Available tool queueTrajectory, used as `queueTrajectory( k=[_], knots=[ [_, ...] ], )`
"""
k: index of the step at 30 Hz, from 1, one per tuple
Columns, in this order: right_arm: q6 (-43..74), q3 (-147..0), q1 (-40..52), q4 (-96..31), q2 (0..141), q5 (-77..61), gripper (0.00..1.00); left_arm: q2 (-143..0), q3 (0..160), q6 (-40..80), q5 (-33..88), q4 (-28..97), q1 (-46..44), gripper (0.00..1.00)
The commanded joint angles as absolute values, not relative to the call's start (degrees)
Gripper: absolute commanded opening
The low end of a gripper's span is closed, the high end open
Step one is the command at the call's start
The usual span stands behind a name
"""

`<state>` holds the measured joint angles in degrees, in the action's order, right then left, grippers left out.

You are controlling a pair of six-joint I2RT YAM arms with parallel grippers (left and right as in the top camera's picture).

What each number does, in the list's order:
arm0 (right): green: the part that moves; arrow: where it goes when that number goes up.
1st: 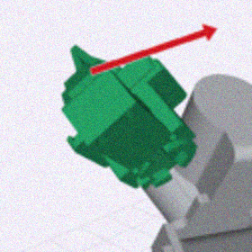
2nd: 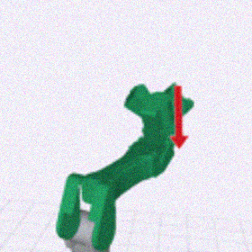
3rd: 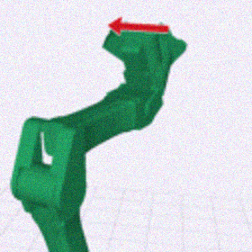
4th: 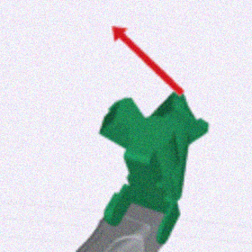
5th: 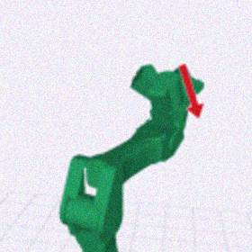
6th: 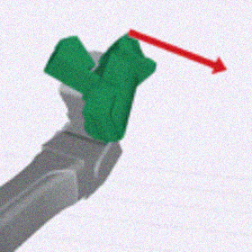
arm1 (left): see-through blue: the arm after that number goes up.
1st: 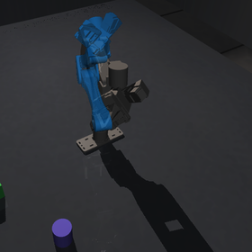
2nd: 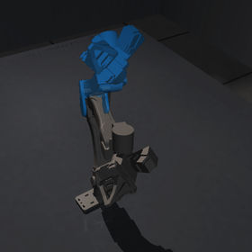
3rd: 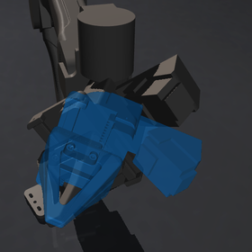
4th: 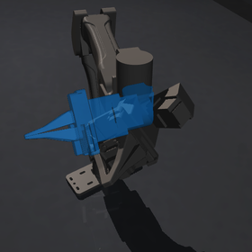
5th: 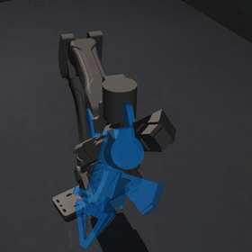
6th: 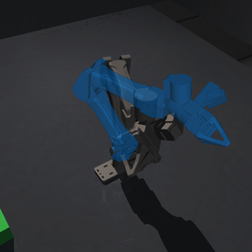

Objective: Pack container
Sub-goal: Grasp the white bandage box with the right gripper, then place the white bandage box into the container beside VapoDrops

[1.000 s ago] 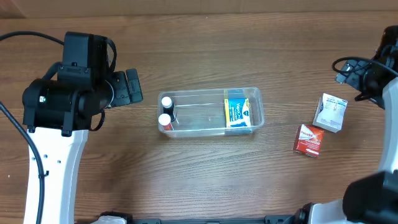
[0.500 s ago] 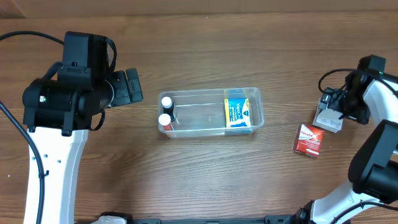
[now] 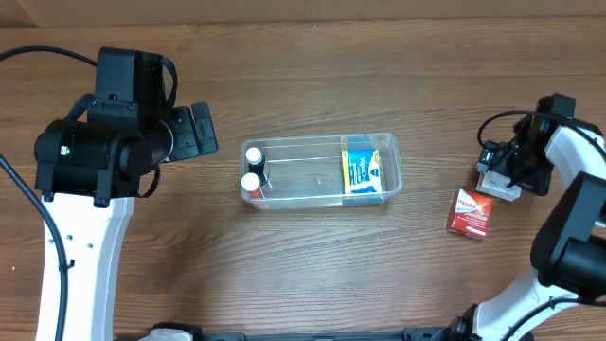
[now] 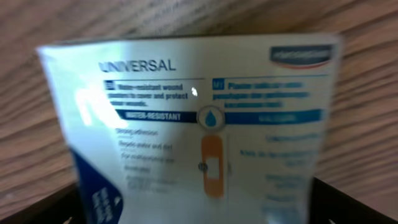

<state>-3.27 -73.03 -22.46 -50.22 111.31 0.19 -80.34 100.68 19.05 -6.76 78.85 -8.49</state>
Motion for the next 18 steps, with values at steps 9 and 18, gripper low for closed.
queueTrajectory(
  k=[9,18],
  knots=[
    [-0.8,-80.3,-20.0,-55.7,106.8,-3.8,0.73,-80.6,101.3,18.0,-7.9,78.9,-8.3,1.00],
    [9.4,-86.3,11.1,-66.8,83.2,-4.1,0.73,-80.6,101.3,18.0,-7.9,79.5,-8.3,1.00]
  ],
)
